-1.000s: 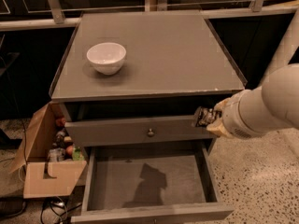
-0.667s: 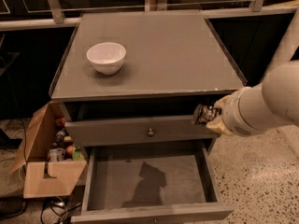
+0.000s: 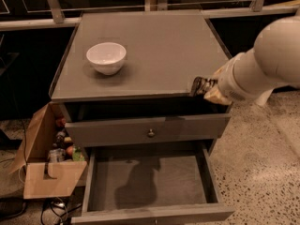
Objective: Pick rxbar chocolate from middle drawer and place on counter
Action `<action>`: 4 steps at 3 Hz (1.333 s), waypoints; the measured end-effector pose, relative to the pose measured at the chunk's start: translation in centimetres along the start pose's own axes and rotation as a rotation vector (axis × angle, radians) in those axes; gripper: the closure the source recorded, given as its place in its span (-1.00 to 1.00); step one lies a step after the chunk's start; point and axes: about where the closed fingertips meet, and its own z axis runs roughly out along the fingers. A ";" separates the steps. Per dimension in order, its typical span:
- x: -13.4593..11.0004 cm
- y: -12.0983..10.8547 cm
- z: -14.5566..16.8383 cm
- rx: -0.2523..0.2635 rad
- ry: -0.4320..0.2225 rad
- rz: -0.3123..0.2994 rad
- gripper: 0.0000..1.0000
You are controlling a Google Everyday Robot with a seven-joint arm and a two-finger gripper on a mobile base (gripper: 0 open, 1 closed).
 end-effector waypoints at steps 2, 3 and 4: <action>-4.7 -4.5 -0.5 0.056 -0.025 -0.045 1.00; -6.2 -6.5 1.6 0.037 -0.029 -0.051 1.00; -8.4 -8.6 4.0 0.010 -0.036 -0.080 1.00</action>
Offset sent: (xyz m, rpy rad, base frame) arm 0.0367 0.0140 0.0290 -0.0207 -0.0444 0.0170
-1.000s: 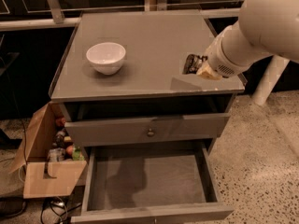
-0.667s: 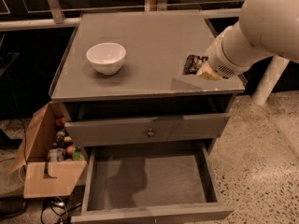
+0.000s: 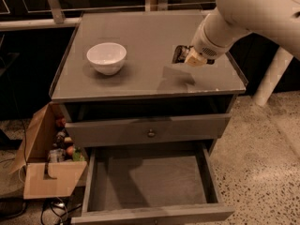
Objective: Pick rxbar chocolate from middle drawer and place on counter
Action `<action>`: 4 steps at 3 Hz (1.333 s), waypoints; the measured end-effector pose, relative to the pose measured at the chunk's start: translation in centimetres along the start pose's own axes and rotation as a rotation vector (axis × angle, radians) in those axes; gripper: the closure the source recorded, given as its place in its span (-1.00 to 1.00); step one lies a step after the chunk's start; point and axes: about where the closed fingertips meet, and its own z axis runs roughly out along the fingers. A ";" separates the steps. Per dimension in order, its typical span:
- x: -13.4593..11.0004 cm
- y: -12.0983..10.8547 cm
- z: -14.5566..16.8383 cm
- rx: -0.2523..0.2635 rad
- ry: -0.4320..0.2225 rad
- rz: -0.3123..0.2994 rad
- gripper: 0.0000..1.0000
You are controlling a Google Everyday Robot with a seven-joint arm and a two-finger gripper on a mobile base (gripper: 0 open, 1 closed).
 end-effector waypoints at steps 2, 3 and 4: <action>-0.1 0.3 4.7 -0.142 0.068 -0.100 1.00; 0.8 1.1 5.9 -0.220 0.085 -0.146 1.00; 1.4 1.8 6.3 -0.278 0.046 -0.149 1.00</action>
Offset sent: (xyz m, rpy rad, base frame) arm 0.0304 0.0106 -0.0637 -0.1568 0.2372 0.1783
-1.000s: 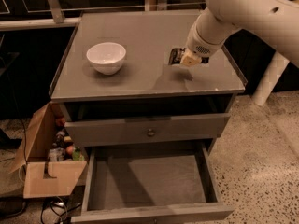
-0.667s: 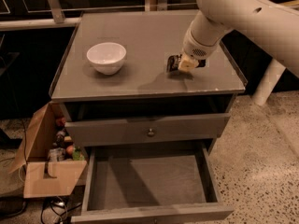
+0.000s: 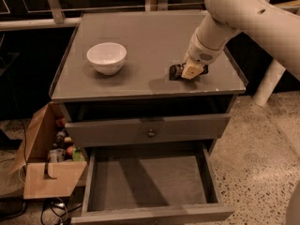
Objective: Pick rxbar chocolate from middle drawer and place on counter
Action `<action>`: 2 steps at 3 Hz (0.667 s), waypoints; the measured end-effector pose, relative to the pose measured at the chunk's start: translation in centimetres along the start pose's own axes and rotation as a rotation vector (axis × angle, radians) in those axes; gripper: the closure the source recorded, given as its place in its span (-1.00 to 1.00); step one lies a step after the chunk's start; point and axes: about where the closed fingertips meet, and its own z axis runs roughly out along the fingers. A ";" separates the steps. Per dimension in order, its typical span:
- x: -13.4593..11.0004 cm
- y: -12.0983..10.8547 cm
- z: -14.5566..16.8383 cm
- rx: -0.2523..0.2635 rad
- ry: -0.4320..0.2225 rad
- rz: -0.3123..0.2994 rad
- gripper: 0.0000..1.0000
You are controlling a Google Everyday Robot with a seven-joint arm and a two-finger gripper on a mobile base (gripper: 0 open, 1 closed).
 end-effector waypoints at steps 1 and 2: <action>0.0 0.0 0.0 0.000 0.000 0.000 0.62; 0.0 0.0 0.0 0.000 0.000 0.000 0.00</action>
Offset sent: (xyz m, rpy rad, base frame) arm 0.0000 0.0000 0.0000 0.0003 0.0002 0.0002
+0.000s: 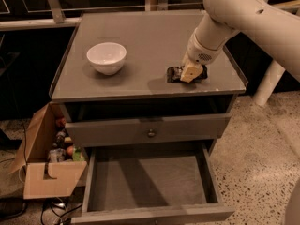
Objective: Pick rxbar chocolate from middle drawer and place on counter
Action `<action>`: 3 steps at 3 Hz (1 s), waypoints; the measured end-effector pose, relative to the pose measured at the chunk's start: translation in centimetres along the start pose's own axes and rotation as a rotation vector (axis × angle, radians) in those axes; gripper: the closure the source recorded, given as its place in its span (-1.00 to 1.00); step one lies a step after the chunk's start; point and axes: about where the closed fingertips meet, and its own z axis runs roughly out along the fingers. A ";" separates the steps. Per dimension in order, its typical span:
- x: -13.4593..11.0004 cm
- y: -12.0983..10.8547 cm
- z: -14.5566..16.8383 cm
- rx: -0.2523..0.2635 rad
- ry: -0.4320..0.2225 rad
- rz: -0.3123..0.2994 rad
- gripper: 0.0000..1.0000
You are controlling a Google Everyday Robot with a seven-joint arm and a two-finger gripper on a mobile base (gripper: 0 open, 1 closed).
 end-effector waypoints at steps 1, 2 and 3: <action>0.0 0.0 0.0 0.000 0.000 0.000 -0.47; 0.0 0.0 0.0 0.000 0.000 0.000 -0.93; 0.0 0.0 0.0 0.000 0.000 0.000 -1.00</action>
Offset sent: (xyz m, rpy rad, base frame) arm 0.0000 0.0000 0.0000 0.0000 0.0000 0.0000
